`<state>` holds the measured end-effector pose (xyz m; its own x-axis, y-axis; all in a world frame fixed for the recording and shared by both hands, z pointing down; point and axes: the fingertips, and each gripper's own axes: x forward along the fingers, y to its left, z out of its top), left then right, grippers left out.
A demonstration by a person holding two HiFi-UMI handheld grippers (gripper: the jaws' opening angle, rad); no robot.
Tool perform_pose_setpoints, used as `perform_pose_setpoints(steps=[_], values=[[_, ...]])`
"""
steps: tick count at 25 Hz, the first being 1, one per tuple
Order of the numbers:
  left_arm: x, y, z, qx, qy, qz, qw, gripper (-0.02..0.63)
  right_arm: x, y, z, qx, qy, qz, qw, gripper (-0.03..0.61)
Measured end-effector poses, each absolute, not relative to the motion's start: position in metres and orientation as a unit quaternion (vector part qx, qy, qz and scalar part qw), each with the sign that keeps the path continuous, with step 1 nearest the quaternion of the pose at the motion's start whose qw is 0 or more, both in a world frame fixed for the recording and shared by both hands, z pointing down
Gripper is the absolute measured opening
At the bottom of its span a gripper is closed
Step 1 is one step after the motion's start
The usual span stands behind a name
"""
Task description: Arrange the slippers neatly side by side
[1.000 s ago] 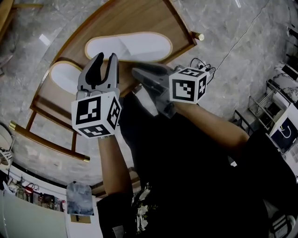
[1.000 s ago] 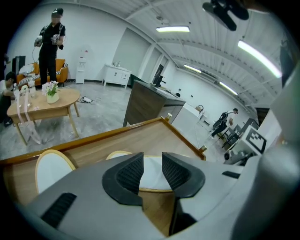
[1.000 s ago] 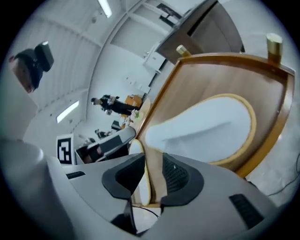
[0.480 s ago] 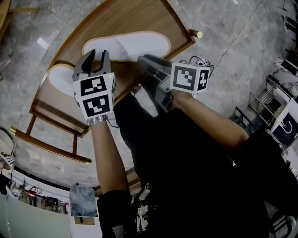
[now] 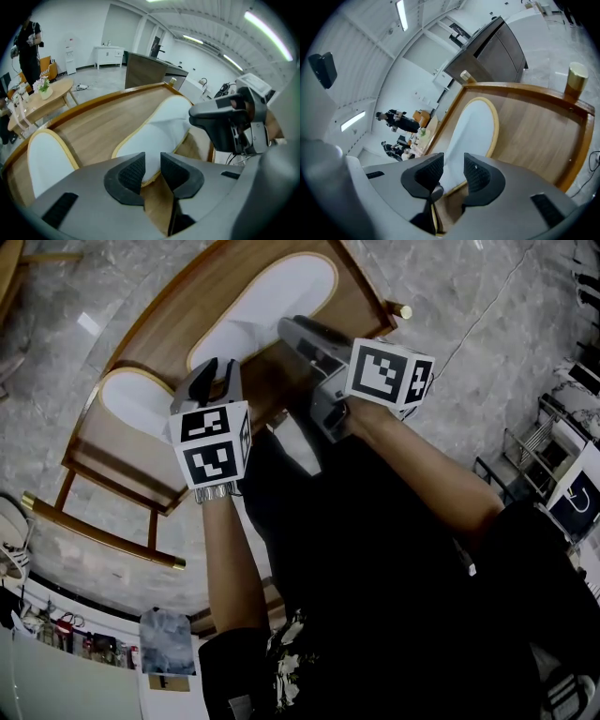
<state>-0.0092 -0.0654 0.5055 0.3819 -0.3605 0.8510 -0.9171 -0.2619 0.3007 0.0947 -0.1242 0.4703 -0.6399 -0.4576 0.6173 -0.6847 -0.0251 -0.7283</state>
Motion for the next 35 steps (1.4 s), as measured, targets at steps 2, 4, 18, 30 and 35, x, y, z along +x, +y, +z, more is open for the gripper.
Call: perform_pose_setpoints(steps=[2,4,18,30,35], values=[[-0.004,-0.058,0.506,0.719,-0.441,0.326,0.427,0.097,0.087,-0.131,0.469,0.410,-0.698,0.580,0.093,0.126],[0.001,-0.053,0.506,0.719,-0.436,0.318,0.438,0.097,0.080,-0.137,0.470,0.407,-0.703,0.576,0.093,0.124],[-0.014,-0.051,0.468,0.725,-0.469,0.250,0.438,0.097,0.054,-0.150,0.465,0.404,-0.734,0.534,0.108,0.008],[-0.055,-0.013,0.440,0.684,-0.553,0.188,0.437,0.075,0.019,-0.105,0.415,0.280,-0.838,0.407,0.232,0.008],[-0.080,-0.001,0.428,0.662,-0.599,0.173,0.415,0.031,0.002,-0.082,0.414,0.228,-0.864,0.351,0.280,0.008]])
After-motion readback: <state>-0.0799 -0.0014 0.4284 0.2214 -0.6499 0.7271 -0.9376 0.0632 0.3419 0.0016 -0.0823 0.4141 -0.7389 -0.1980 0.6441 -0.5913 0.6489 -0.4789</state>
